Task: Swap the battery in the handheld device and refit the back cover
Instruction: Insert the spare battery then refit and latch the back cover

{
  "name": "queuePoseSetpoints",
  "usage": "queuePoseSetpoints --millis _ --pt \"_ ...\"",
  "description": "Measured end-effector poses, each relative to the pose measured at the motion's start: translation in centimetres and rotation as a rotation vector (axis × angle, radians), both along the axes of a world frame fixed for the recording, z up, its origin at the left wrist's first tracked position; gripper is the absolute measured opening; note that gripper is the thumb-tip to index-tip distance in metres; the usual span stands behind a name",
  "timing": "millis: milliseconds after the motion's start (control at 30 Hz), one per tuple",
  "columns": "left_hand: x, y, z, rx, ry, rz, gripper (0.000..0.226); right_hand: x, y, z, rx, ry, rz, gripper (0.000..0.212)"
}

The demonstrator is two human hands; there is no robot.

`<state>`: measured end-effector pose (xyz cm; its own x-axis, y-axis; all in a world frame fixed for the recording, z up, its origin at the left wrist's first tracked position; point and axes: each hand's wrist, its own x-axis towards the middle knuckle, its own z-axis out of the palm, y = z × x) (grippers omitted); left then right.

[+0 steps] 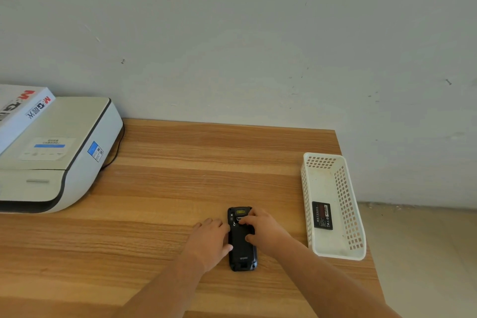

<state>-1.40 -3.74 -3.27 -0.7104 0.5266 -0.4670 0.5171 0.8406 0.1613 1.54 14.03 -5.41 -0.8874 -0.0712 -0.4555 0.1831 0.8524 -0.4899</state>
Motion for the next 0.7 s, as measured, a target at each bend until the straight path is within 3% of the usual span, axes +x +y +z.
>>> queuePoseSetpoints --millis 300,700 --pt "0.4 0.1 -0.4 -0.019 0.043 -0.095 0.061 2.5 1.1 0.4 0.076 0.070 0.063 0.055" --pt "0.2 0.5 -1.0 -0.034 0.003 -0.055 0.061 3.2 1.1 -0.1 0.214 0.071 0.163 0.065"
